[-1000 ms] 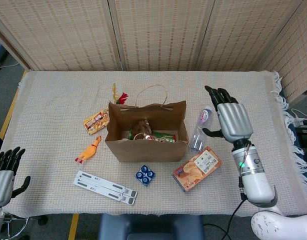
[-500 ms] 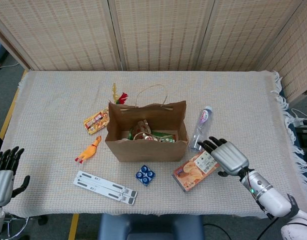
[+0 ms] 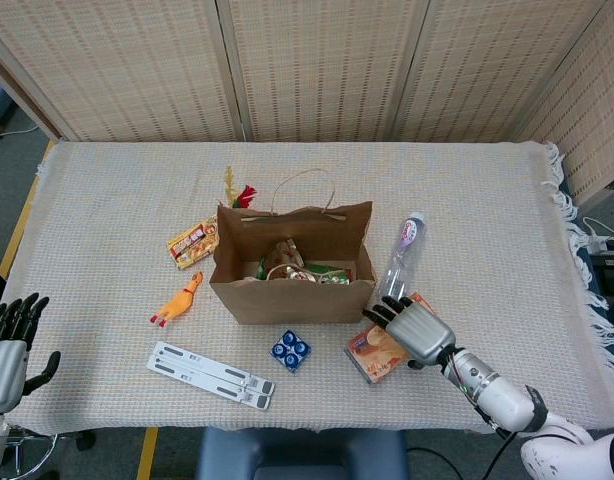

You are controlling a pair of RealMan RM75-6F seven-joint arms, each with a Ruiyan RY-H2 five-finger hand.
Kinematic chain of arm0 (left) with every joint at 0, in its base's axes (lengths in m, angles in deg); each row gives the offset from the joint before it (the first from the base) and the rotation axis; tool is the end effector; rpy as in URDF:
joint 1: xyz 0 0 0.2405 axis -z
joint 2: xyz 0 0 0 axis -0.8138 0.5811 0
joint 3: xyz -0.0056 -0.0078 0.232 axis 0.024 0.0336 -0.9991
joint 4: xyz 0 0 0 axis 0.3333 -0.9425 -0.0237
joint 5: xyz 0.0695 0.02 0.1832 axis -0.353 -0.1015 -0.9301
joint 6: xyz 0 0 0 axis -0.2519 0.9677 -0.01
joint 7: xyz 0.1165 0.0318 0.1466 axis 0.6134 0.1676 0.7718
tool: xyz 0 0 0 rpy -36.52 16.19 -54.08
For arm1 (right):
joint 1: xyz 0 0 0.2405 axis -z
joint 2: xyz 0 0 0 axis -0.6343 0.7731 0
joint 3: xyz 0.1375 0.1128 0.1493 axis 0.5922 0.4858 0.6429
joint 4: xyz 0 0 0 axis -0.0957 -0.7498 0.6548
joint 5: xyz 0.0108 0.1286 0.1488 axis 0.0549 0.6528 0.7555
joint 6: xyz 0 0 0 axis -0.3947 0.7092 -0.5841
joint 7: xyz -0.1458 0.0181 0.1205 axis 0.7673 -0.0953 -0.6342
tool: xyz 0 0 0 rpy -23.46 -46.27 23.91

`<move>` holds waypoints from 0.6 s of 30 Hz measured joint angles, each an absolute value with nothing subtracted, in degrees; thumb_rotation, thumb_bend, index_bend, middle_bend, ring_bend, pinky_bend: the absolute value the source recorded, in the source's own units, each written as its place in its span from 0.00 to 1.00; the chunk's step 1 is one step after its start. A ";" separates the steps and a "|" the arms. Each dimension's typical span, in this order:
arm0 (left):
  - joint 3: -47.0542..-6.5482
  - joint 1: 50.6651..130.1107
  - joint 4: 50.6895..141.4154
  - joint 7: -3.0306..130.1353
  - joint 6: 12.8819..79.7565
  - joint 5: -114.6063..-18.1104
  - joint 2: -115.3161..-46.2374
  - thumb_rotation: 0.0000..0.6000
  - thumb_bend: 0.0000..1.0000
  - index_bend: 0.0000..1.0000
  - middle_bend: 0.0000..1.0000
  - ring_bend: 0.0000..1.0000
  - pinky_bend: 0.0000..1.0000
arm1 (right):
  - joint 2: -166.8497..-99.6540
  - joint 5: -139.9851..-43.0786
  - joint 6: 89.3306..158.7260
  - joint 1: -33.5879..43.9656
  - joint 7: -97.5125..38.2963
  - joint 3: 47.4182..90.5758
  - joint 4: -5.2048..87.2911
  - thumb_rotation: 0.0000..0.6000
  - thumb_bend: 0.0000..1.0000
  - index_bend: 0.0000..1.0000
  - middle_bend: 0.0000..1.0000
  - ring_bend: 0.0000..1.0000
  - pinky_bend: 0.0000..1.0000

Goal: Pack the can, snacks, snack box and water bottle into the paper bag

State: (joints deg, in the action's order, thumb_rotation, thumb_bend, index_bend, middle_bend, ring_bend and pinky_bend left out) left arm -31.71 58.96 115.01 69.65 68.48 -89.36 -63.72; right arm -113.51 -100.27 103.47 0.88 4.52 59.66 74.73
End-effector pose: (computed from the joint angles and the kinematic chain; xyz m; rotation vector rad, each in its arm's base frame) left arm -0.2885 0.2236 0.1591 -1.3658 -0.8290 -0.8332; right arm -0.1521 -0.2859 0.0205 2.2712 -0.6907 0.5182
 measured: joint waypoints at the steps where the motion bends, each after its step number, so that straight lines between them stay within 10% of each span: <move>1: -31.72 58.97 115.00 69.58 68.46 -89.39 -63.70 1.00 0.38 0.05 0.00 0.00 0.00 | -114.03 -99.32 103.31 0.53 5.00 59.68 74.52 1.00 0.00 0.00 0.11 0.05 0.22; 18: -31.90 59.08 114.87 68.58 68.12 -89.69 -63.33 1.00 0.38 0.05 0.00 0.00 0.00 | -123.83 -83.11 103.85 -6.08 16.74 55.41 70.78 1.00 0.03 0.10 0.11 0.07 0.21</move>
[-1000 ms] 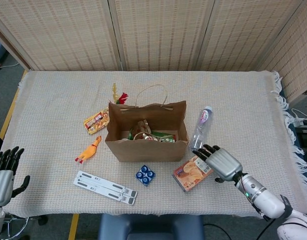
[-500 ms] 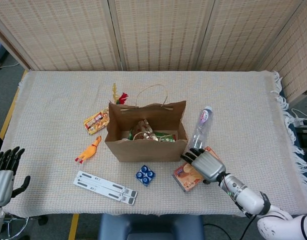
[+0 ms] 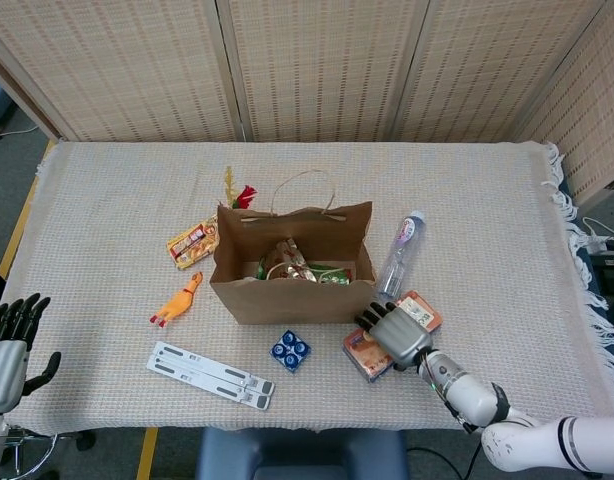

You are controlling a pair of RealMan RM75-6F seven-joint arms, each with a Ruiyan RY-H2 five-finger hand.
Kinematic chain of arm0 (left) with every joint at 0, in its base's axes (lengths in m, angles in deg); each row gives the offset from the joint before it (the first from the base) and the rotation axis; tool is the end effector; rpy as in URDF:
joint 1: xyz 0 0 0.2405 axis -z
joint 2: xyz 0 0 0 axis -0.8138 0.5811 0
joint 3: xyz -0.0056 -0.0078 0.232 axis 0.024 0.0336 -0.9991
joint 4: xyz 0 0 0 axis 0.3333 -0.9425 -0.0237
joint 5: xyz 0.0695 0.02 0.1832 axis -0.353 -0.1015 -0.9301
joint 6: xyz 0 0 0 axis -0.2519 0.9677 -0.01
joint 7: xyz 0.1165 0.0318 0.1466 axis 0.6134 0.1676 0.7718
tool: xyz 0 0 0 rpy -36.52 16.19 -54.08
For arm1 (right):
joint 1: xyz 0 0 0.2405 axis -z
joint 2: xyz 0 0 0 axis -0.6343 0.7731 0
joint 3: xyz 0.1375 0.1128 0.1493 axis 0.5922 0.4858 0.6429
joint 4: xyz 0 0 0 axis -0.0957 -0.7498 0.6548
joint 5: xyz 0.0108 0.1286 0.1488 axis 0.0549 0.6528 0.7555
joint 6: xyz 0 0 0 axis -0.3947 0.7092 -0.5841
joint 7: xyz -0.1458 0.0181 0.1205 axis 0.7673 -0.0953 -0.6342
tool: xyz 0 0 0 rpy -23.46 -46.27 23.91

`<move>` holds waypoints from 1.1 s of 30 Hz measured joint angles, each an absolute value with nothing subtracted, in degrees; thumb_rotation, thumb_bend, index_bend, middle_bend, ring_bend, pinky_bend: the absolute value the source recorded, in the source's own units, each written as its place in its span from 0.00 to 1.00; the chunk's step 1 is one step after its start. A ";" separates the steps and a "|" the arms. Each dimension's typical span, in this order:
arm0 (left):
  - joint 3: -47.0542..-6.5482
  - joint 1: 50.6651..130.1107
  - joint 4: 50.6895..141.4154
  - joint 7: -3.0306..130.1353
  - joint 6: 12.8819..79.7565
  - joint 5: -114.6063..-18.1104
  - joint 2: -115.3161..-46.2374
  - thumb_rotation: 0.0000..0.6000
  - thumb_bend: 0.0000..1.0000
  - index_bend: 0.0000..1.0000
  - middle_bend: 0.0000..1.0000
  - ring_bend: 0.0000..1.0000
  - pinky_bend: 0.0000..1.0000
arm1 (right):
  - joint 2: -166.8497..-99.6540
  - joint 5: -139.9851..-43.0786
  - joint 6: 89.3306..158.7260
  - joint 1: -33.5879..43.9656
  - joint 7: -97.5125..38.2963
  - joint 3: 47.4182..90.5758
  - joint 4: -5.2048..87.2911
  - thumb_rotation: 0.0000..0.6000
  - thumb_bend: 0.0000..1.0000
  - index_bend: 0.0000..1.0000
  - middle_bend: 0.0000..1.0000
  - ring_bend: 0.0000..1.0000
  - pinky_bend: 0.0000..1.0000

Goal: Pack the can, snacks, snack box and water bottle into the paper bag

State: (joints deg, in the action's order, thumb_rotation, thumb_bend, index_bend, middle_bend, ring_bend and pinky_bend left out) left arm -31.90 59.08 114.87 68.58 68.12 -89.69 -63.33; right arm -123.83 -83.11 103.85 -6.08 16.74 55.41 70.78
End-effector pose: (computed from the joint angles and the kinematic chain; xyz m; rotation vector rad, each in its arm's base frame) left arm -0.2888 0.2237 0.1593 -1.3738 -0.8385 -0.8398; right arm -0.1579 -0.2840 -0.0315 2.3207 -0.7256 0.3610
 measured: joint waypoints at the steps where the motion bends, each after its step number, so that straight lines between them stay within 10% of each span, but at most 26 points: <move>1: -31.91 59.08 114.87 68.58 68.12 -89.69 -63.33 1.00 0.38 0.05 0.00 0.00 0.00 | -124.31 -82.78 104.29 -6.31 17.33 55.09 70.69 1.00 0.07 0.15 0.13 0.09 0.21; 23: -31.92 59.08 114.91 68.58 68.14 -89.71 -63.31 1.00 0.38 0.05 0.00 0.00 0.00 | -126.46 -78.18 108.51 -9.19 21.69 51.05 70.52 1.00 0.13 0.09 0.15 0.10 0.22; 33: -31.91 59.10 114.94 68.61 68.10 -89.66 -63.30 1.00 0.38 0.05 0.00 0.00 0.00 | -126.60 -82.41 110.86 -8.60 18.57 50.76 71.13 1.00 0.37 0.56 0.52 0.58 0.70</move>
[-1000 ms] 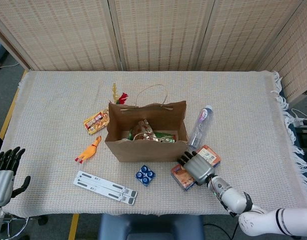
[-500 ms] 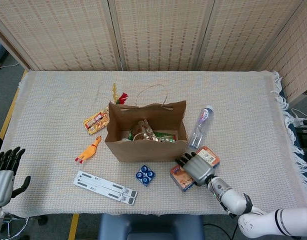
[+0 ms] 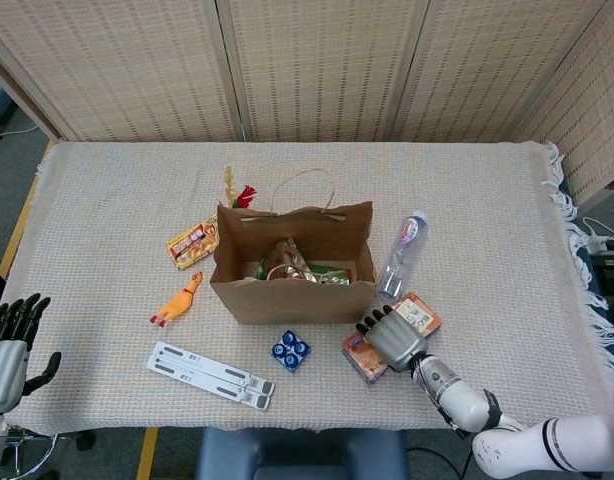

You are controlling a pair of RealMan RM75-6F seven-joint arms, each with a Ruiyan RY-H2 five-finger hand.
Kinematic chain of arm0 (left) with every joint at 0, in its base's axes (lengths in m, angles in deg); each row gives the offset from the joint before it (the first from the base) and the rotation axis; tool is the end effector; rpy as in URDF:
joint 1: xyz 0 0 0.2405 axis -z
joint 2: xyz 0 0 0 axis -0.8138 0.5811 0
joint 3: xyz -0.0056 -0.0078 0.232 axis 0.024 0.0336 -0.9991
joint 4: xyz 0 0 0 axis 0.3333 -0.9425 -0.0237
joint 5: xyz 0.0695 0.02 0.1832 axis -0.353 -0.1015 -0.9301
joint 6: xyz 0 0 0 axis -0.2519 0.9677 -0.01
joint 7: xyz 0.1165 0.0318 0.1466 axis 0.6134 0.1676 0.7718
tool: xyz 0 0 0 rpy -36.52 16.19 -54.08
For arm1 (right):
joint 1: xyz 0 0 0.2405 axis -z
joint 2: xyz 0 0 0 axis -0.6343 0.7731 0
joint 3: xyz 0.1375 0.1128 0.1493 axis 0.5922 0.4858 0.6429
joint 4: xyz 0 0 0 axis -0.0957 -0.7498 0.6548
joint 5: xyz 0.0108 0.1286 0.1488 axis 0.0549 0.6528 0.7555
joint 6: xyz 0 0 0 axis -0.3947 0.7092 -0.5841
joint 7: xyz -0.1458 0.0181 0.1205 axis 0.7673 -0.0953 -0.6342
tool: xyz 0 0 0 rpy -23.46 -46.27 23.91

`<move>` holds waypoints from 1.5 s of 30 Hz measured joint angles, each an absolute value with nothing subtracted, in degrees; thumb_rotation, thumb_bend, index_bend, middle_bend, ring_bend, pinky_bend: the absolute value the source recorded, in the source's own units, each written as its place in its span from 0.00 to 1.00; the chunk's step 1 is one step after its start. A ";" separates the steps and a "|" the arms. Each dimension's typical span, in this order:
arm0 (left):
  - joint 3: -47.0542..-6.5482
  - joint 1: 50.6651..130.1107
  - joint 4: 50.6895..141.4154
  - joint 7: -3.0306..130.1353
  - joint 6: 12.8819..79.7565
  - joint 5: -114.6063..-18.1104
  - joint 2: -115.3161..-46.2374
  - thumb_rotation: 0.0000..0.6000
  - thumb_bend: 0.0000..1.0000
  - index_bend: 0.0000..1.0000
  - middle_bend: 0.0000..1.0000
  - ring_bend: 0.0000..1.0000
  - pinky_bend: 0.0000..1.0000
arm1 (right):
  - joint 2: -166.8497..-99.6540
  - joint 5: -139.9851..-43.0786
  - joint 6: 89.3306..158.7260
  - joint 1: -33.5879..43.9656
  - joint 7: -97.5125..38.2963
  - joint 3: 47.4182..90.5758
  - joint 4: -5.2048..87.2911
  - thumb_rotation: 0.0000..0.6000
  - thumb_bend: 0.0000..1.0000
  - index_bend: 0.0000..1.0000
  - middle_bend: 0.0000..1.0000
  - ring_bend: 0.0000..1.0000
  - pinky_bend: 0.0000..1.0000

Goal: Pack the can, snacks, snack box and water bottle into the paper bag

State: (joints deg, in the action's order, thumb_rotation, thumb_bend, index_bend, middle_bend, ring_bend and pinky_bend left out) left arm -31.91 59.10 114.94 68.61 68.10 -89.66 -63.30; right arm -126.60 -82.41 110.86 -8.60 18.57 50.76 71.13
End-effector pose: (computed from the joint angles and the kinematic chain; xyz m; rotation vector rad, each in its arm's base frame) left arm -0.2887 0.2238 0.1593 -1.3739 -0.8390 -0.8396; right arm -0.1544 -0.2785 -0.0373 2.3106 -0.6575 0.3618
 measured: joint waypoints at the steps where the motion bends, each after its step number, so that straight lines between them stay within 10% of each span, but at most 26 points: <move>1: -31.91 59.09 114.95 68.60 68.10 -89.66 -63.30 1.00 0.38 0.05 0.00 0.00 0.00 | -126.13 -83.61 111.22 -8.30 17.49 50.89 71.44 1.00 0.38 0.58 0.53 0.59 0.71; 18: -31.88 59.01 115.00 69.11 68.32 -89.62 -63.49 1.00 0.38 0.05 0.00 0.00 0.00 | -105.70 -97.51 119.83 -2.72 -0.87 55.39 83.74 1.00 0.39 0.60 0.54 0.59 0.72; 28: -31.90 59.00 114.94 69.13 68.41 -89.75 -63.50 1.00 0.38 0.05 0.00 0.00 0.00 | -90.35 -98.35 129.63 -0.04 -14.48 67.67 91.09 1.00 0.39 0.59 0.54 0.59 0.71; 45: -31.96 58.99 114.44 67.93 68.40 -90.00 -63.47 1.00 0.38 0.05 0.00 0.00 0.00 | -105.92 -81.47 135.46 -16.30 14.85 78.66 94.55 1.00 0.39 0.58 0.54 0.59 0.70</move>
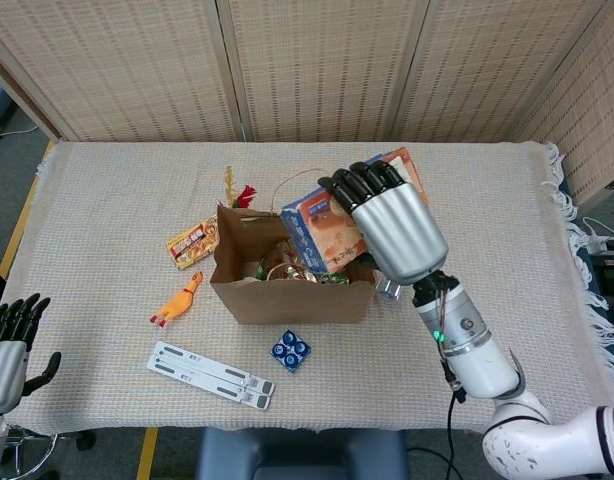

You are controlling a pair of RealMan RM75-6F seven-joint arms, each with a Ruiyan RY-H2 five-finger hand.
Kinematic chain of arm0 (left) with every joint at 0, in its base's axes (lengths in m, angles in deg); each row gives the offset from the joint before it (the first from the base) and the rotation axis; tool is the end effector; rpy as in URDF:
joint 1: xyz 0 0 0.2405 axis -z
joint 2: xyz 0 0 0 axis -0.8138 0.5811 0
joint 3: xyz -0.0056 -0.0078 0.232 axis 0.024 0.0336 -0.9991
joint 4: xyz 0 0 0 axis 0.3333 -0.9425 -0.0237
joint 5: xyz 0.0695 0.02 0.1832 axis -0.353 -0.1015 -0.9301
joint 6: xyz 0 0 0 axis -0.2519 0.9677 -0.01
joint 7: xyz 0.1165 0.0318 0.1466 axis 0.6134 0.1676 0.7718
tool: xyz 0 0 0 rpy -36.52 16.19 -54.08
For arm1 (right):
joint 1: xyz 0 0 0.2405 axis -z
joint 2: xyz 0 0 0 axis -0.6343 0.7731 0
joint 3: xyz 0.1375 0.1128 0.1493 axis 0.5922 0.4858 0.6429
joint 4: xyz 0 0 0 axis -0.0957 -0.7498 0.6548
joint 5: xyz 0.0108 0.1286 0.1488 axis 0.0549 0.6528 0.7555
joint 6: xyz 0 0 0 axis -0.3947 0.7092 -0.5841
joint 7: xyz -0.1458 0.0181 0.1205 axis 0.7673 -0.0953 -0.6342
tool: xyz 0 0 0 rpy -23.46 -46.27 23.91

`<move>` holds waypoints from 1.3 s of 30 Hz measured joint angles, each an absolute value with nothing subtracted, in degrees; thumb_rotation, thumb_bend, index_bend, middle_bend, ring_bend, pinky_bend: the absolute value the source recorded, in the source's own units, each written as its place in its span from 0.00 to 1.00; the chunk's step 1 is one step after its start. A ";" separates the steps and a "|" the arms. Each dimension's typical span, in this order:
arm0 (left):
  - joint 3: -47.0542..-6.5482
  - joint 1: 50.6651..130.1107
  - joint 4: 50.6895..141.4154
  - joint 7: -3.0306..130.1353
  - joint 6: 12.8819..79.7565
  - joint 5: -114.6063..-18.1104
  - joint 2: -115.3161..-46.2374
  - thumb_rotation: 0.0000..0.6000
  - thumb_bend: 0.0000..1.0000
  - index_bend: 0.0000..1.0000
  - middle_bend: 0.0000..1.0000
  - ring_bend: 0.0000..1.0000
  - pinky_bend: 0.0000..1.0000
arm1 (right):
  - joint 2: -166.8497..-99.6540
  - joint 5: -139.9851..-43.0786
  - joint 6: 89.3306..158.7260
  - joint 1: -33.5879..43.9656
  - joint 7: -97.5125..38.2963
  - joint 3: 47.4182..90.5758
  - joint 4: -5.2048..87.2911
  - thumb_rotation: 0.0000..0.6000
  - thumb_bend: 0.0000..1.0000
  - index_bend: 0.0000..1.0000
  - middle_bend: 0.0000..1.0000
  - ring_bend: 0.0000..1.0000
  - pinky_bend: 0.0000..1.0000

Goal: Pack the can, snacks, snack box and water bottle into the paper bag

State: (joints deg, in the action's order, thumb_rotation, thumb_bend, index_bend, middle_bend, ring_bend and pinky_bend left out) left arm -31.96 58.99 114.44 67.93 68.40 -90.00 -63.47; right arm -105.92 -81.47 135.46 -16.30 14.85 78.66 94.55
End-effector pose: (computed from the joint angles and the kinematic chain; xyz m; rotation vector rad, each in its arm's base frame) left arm -0.2892 0.2232 0.1596 -1.3726 -0.8388 -0.8484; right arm 0.0458 -0.3347 0.1731 1.7115 -0.4045 1.1918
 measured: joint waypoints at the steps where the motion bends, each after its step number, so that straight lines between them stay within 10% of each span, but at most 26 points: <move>1: -31.97 59.00 114.42 67.80 68.38 -90.03 -63.44 1.00 0.38 0.05 0.00 0.00 0.00 | -107.97 -81.16 136.17 -17.74 18.27 78.60 94.38 1.00 0.39 0.57 0.54 0.59 0.69; 12: -32.11 59.00 114.23 67.11 68.35 -90.33 -63.28 1.00 0.38 0.05 0.00 0.00 0.00 | -118.66 -85.94 139.62 -25.35 46.51 71.12 88.37 1.00 0.39 0.55 0.54 0.58 0.67; 34: -32.11 58.98 114.48 67.39 68.30 -90.24 -63.21 1.00 0.38 0.05 0.00 0.00 0.00 | -109.03 -88.16 126.62 -27.43 60.95 62.50 85.36 1.00 0.38 0.51 0.54 0.52 0.50; 39: -32.16 59.01 114.48 67.19 68.21 -90.32 -63.10 1.00 0.38 0.05 0.00 0.00 0.00 | -108.67 -85.63 126.01 -27.89 65.35 61.07 85.57 1.00 0.18 0.29 0.41 0.33 0.38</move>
